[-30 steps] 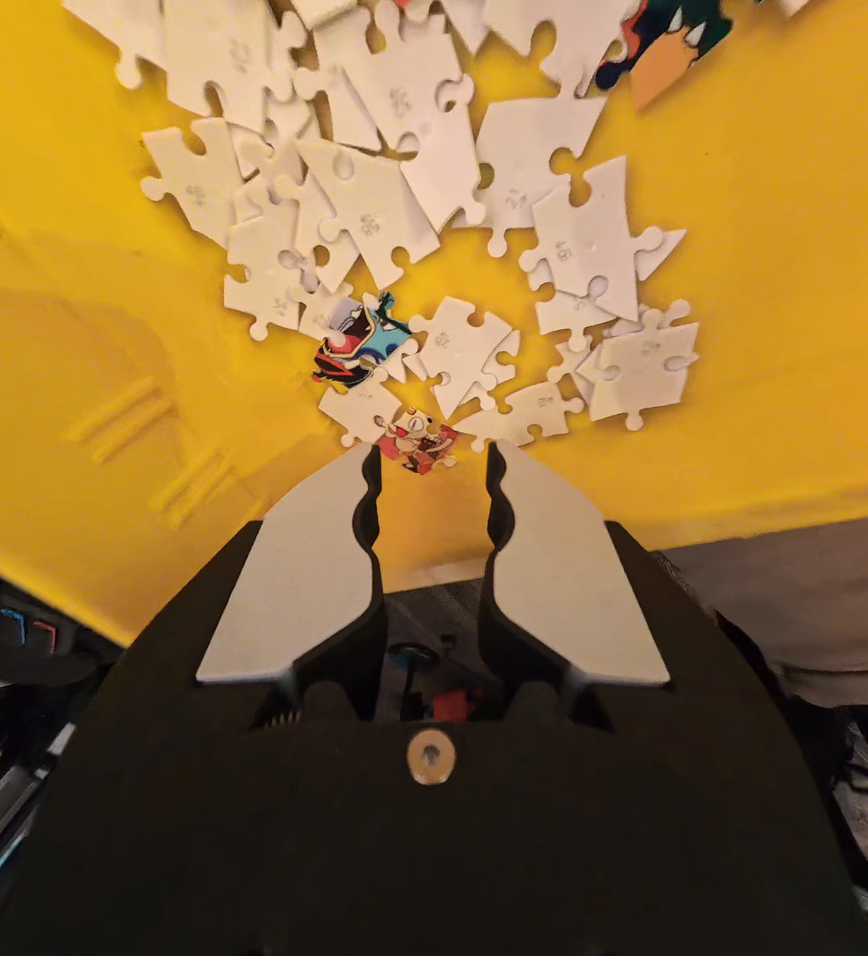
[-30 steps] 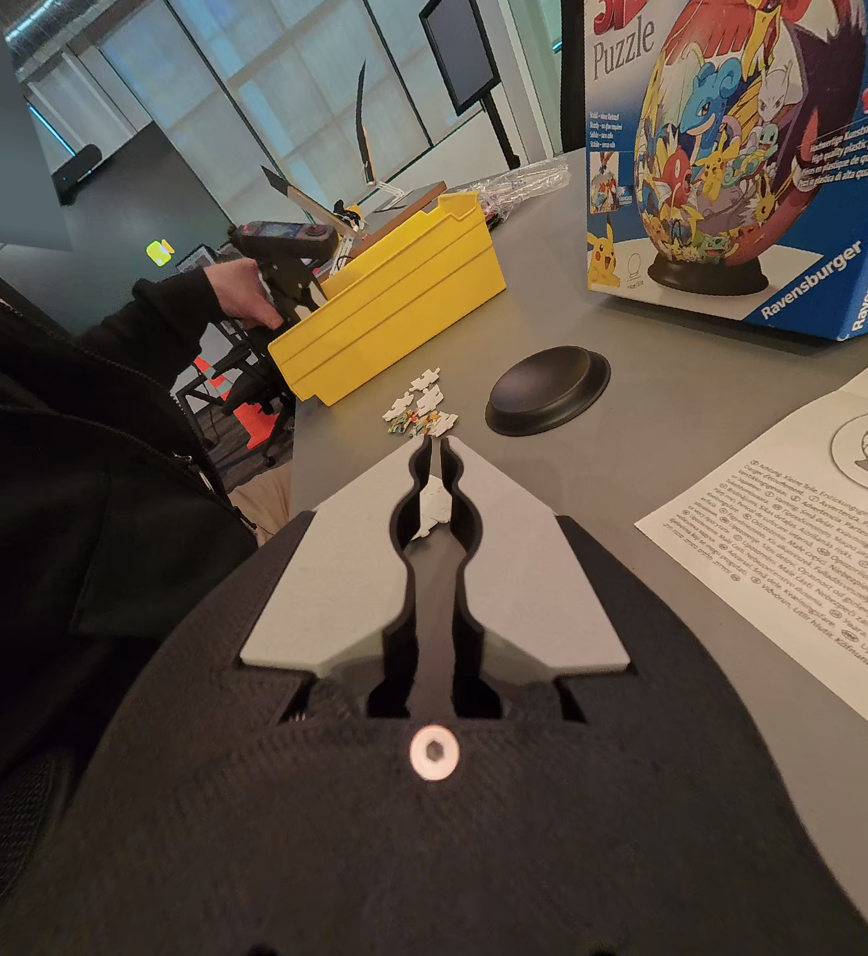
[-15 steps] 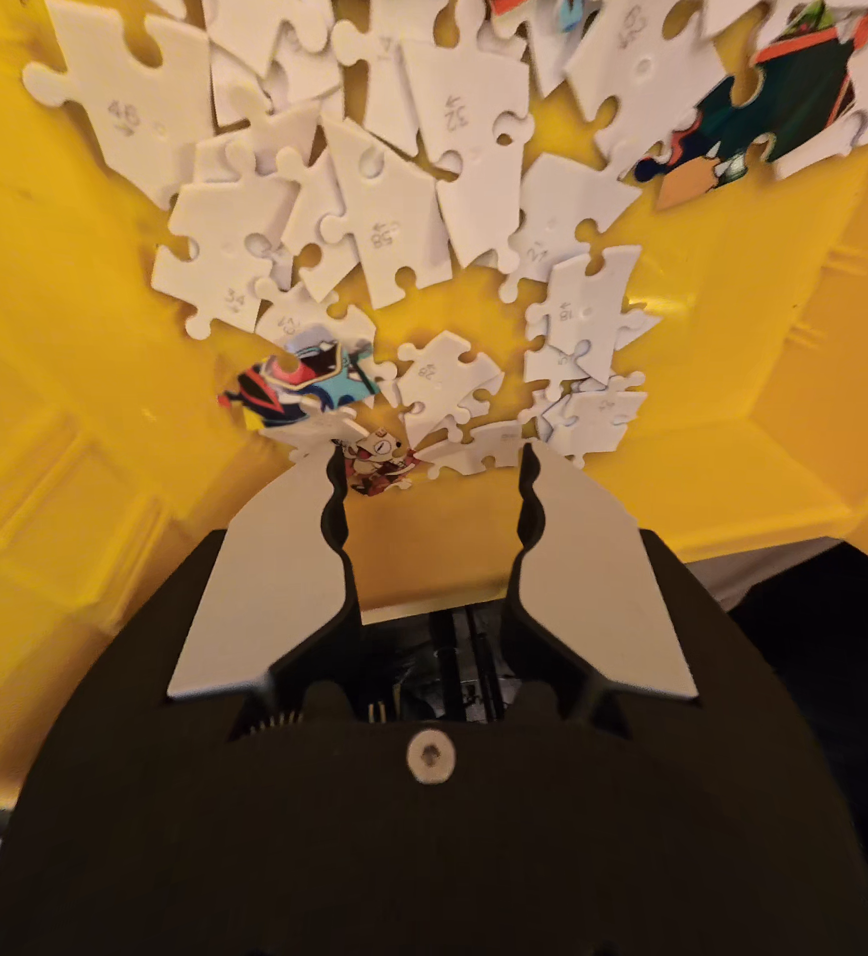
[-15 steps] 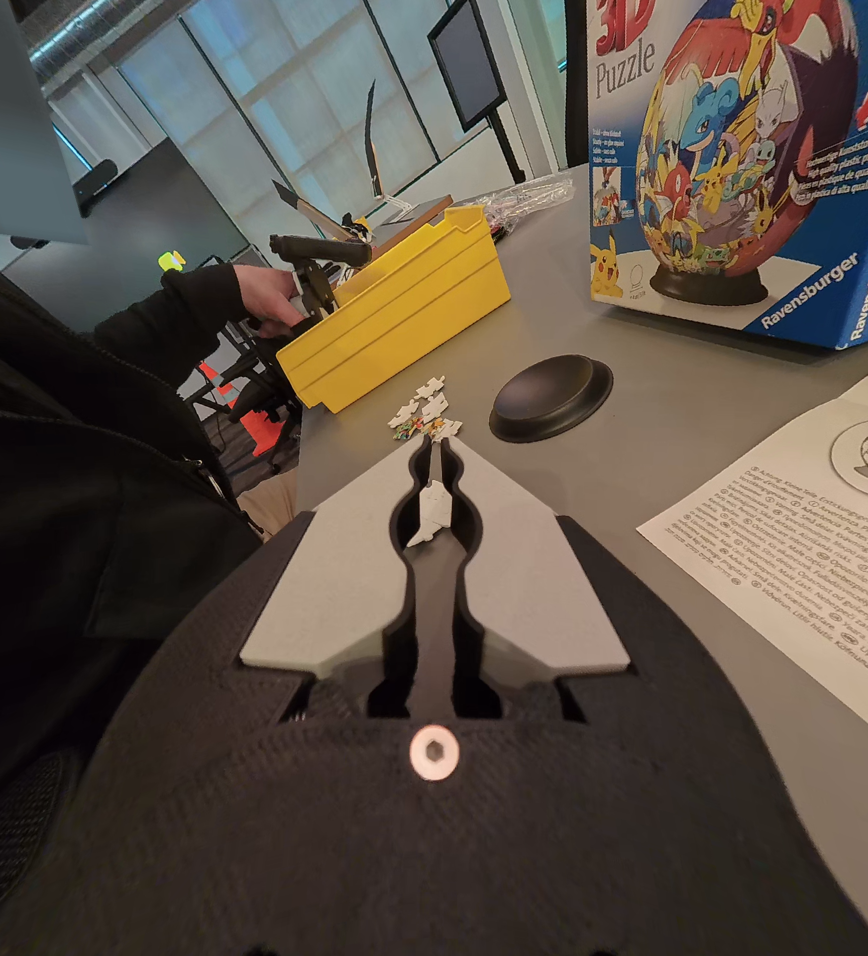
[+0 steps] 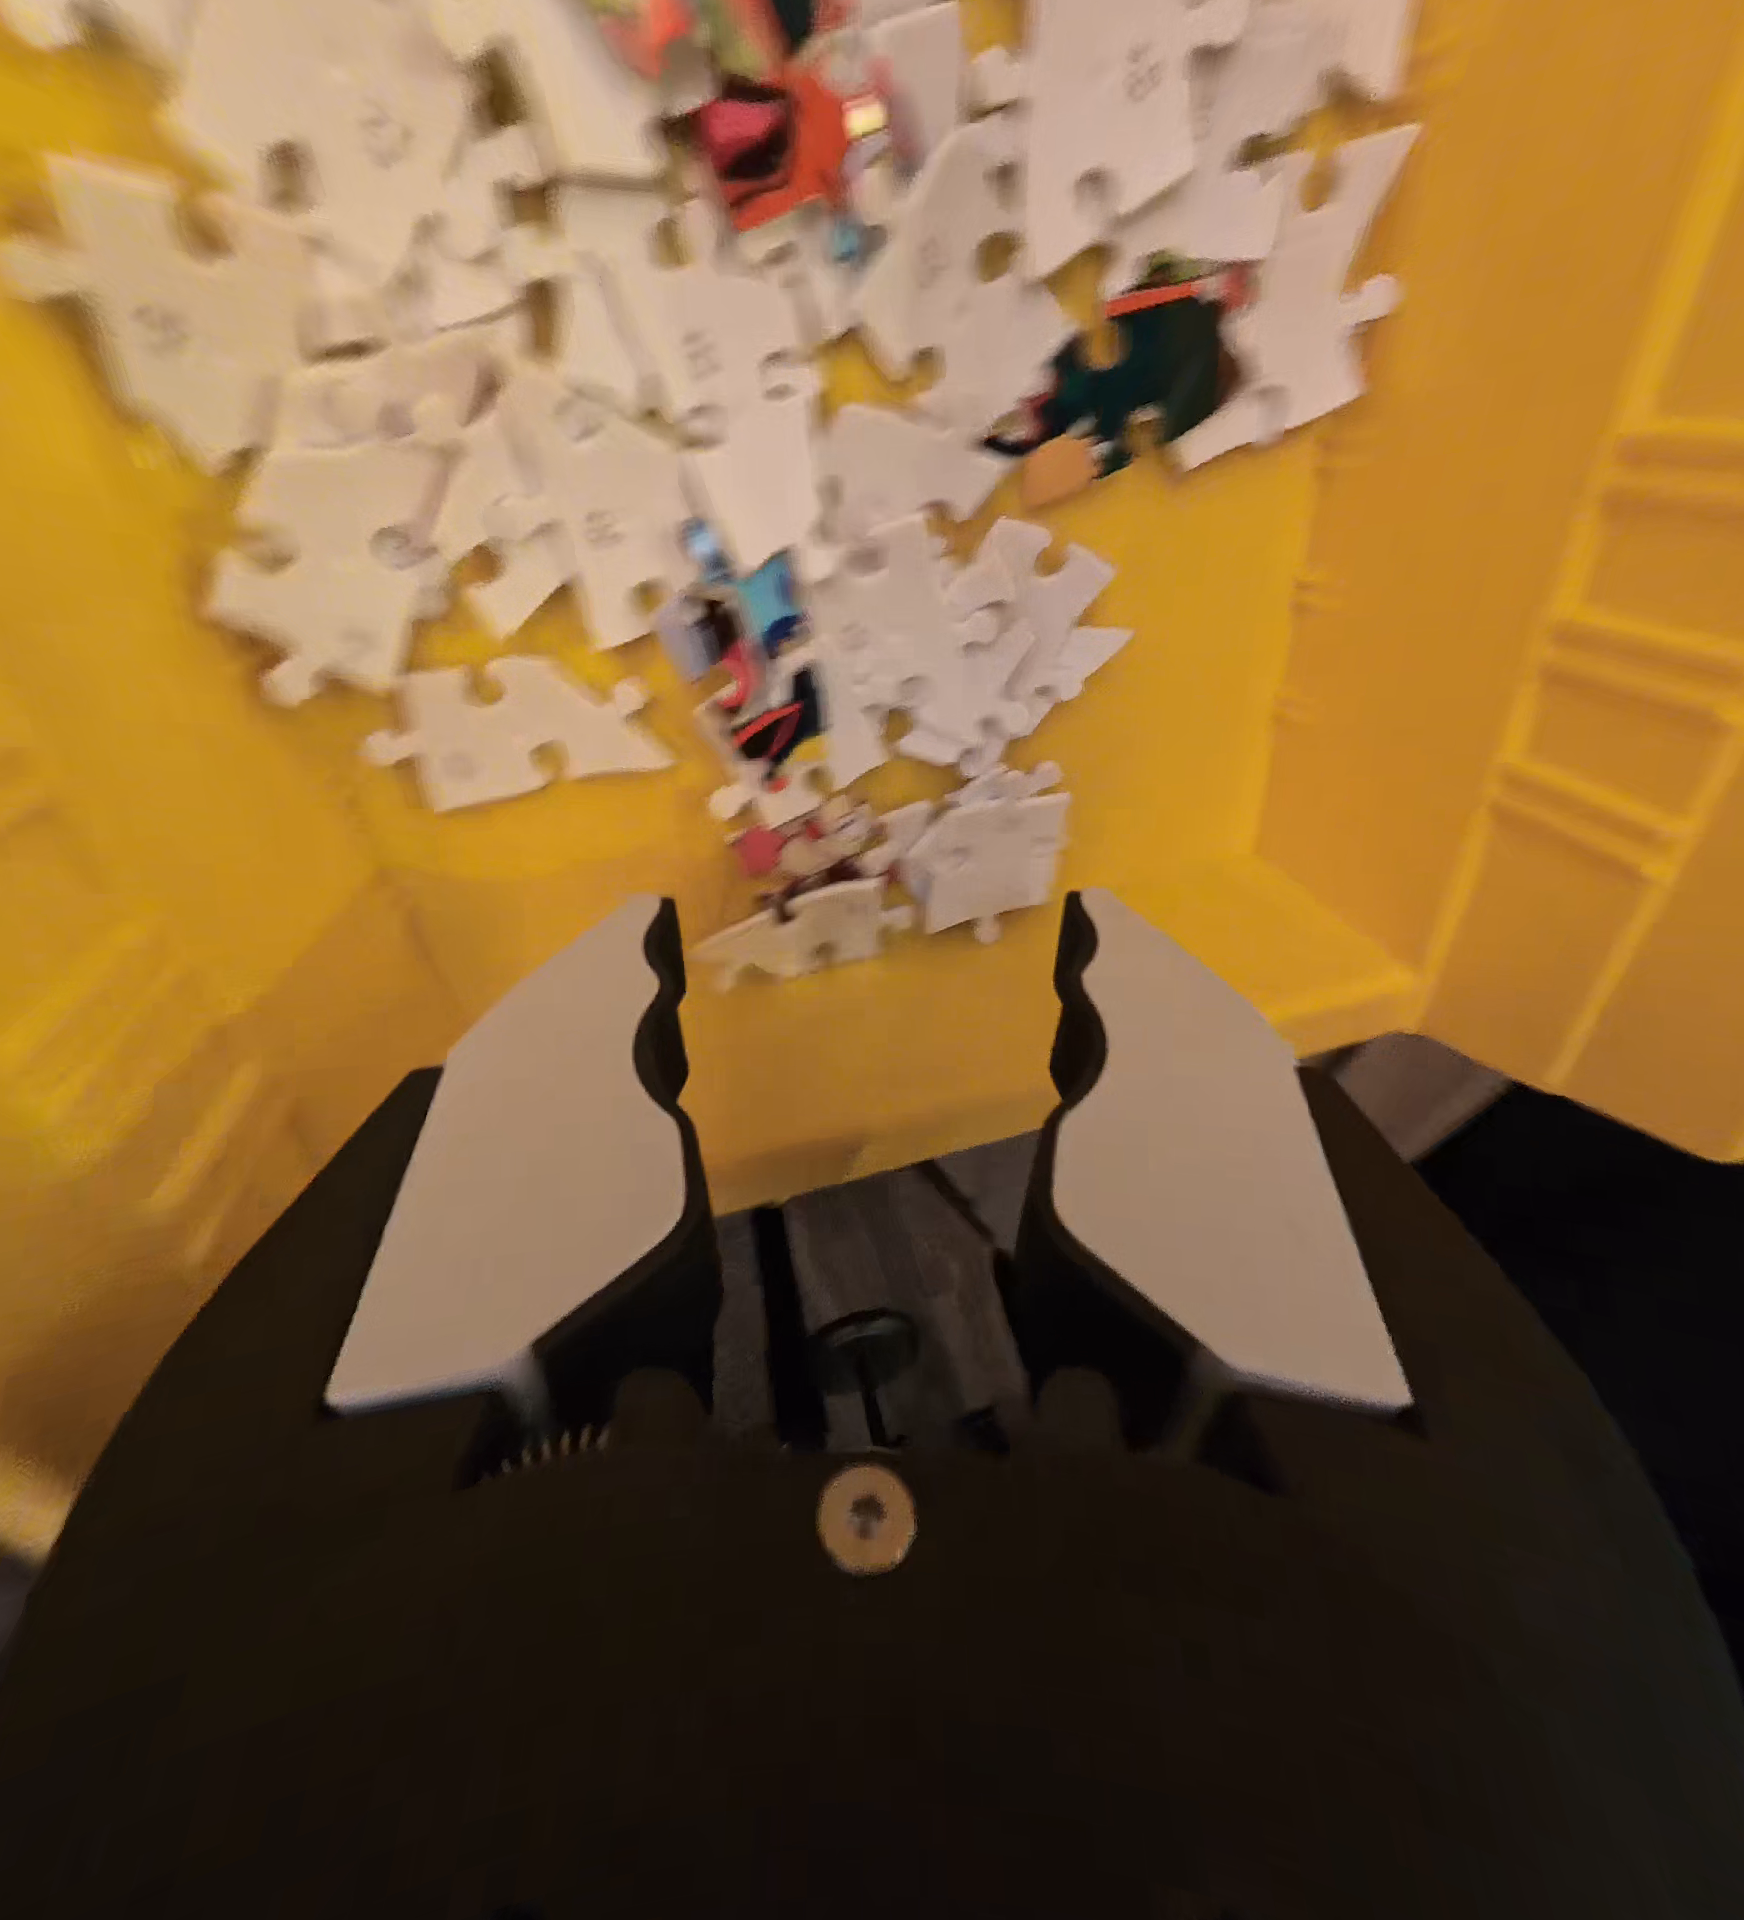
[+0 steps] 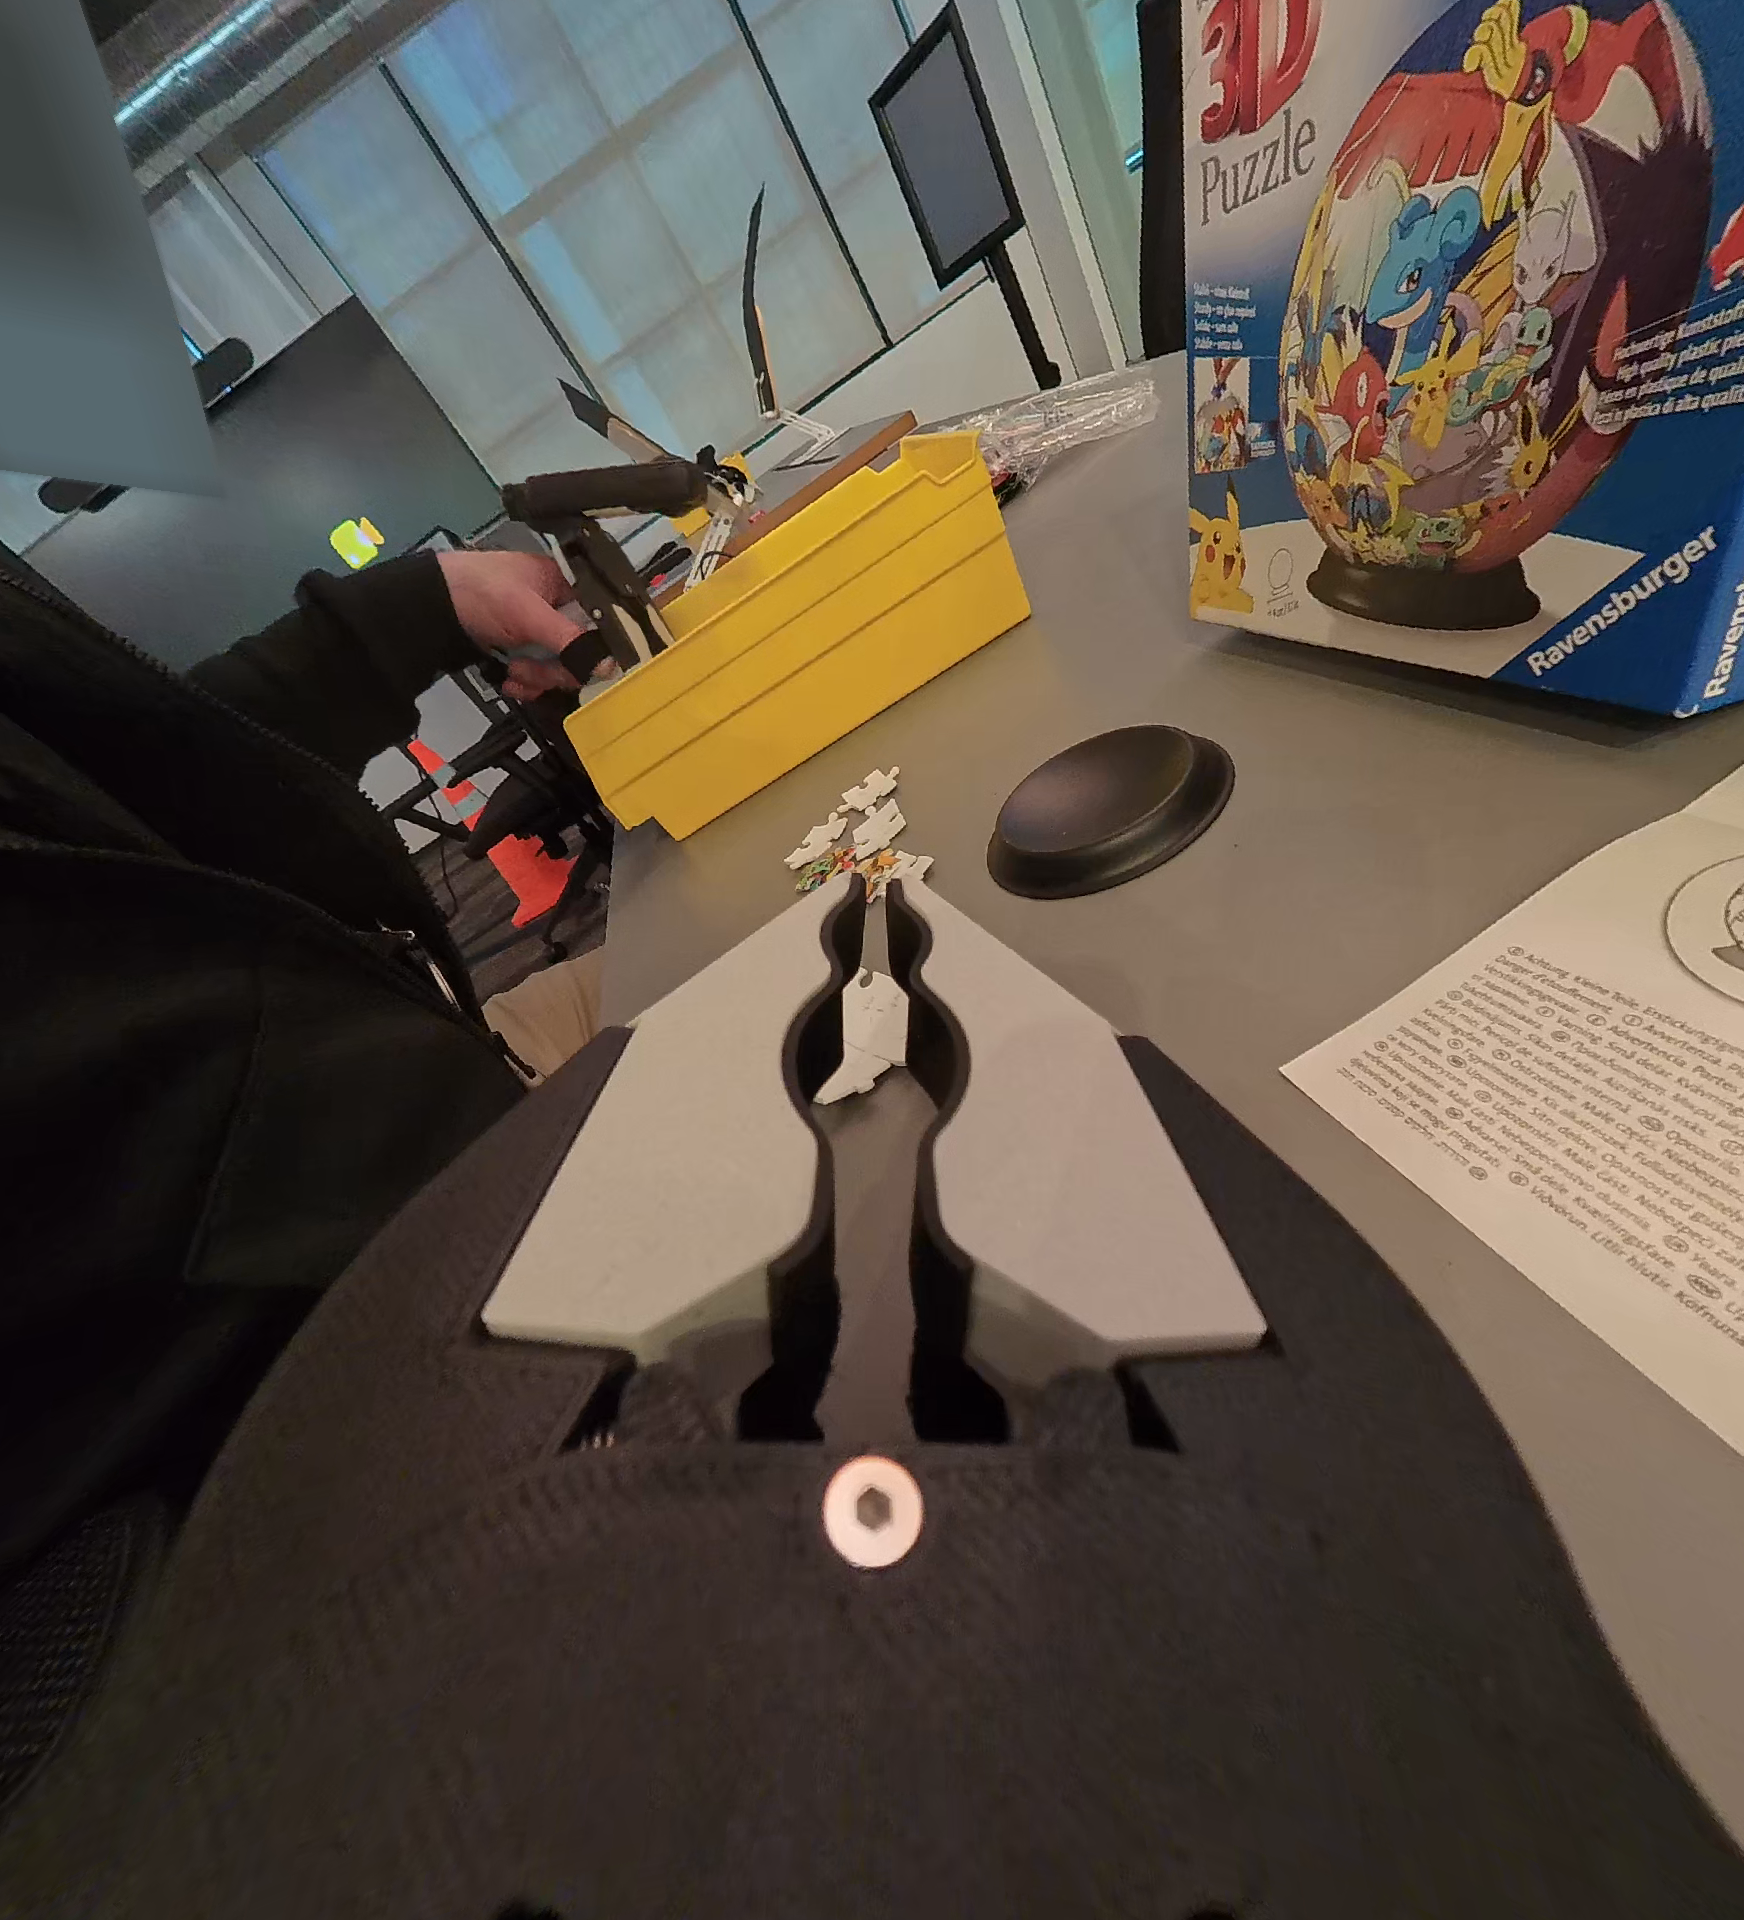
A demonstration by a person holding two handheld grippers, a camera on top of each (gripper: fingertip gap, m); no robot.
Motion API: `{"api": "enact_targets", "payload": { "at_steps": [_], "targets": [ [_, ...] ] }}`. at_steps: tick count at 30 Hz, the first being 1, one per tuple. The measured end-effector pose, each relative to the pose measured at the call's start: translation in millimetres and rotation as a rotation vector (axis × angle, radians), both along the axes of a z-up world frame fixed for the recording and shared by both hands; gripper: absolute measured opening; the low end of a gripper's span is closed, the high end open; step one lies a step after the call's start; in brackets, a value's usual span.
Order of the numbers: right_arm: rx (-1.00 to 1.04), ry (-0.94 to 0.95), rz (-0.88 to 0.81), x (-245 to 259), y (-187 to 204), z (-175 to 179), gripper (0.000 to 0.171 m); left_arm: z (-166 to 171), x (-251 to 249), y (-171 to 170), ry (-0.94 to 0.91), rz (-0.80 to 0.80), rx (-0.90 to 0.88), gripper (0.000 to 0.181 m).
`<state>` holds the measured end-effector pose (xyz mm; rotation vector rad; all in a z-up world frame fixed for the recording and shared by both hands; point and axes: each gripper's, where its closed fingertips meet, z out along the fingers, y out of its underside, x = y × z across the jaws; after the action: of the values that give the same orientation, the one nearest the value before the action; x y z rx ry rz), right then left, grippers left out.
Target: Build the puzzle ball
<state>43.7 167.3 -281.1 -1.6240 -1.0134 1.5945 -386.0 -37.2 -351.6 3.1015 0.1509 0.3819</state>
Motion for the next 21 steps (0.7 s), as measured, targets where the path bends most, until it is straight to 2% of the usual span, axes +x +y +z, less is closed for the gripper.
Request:
{"api": "enact_targets", "payload": {
  "at_steps": [1,6,9,11,14,19,20,21],
  "targets": [
    [0.000,0.000,0.000,0,0,0,0.002,0,-10,-6,0.059,0.008,-0.023,0.069],
    [0.002,0.003,0.001,0,0,1,0.002,-21,-15,-29,0.082,0.010,-0.183,0.075],
    [0.002,0.005,0.000,1,0,1,0.002,-23,-10,-21,0.070,0.005,-0.166,0.064],
    [0.002,0.007,0.000,1,0,1,0.002,-22,-5,-12,0.043,0.004,-0.117,0.042],
    [0.000,0.009,0.001,1,0,1,0.003,-21,1,-10,0.024,-0.035,-0.100,0.042],
    [0.000,0.008,0.002,1,0,1,0.003,-5,11,10,-0.074,-0.028,0.044,0.043],
    [0.000,0.008,0.002,1,0,1,0.003,0,8,14,-0.085,0.003,0.065,0.053],
    [0.000,0.007,0.002,1,0,1,0.003,4,2,14,-0.076,0.006,0.072,0.055]
  ]
}}
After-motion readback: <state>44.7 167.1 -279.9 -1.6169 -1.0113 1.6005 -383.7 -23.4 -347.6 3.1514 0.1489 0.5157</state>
